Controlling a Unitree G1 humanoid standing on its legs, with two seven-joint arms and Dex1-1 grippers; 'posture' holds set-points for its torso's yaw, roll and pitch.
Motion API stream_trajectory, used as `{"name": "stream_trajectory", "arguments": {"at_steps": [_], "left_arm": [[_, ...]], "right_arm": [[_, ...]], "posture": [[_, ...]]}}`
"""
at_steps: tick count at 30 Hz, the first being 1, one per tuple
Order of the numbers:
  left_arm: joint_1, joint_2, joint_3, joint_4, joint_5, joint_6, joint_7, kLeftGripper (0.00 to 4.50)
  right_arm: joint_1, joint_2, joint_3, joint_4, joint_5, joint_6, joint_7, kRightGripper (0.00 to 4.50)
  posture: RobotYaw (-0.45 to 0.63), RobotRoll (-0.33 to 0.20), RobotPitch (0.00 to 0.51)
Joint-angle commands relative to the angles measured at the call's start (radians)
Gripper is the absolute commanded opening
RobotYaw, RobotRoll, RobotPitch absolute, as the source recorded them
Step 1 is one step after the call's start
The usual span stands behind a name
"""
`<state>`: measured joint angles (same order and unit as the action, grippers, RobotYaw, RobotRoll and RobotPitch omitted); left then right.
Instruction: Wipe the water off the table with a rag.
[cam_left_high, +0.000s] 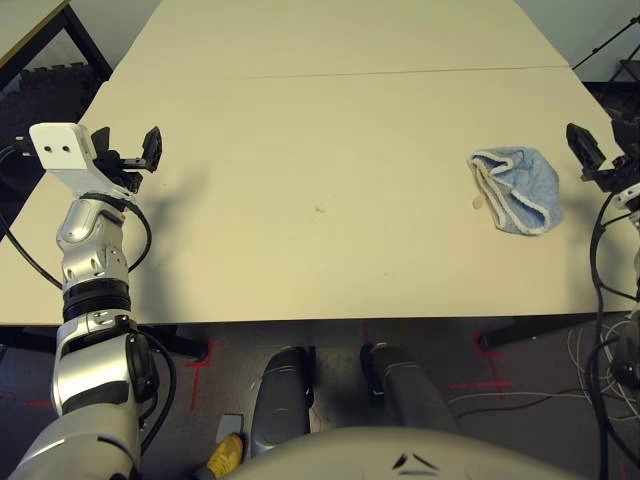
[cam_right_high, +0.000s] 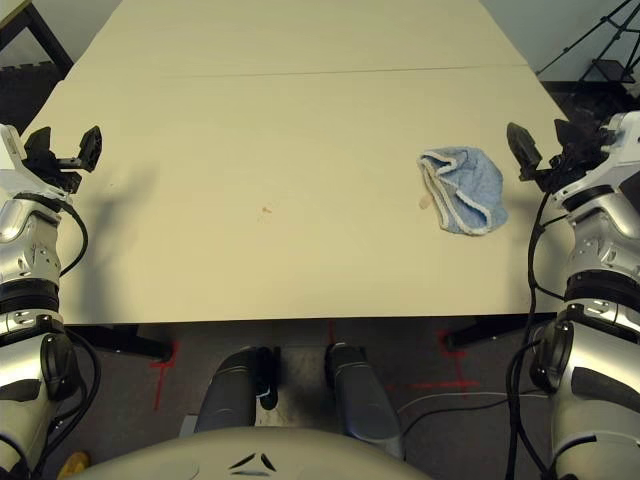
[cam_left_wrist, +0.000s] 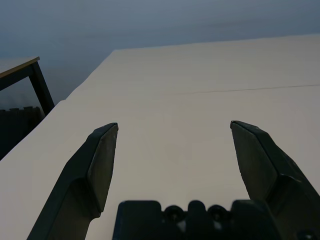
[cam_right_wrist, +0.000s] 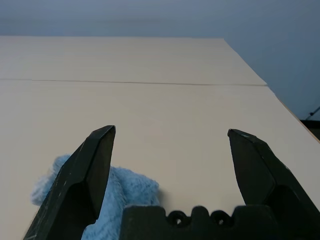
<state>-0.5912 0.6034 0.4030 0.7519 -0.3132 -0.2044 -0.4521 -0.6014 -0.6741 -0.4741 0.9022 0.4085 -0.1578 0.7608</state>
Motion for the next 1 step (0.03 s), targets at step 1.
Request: {"name": "stream_trajectory", "arguments": {"at_steps": [1], "left_arm": [[-0.020, 0.007, -0.004, 0.035, 0.016, -0.021, 0.006, 4.50]], "right_arm": [[0.021, 0.006, -0.012, -0.027, 0.012, -0.005, -0.011, 4.47]], "posture": [[-0.16, 0.000, 0.147]]}}
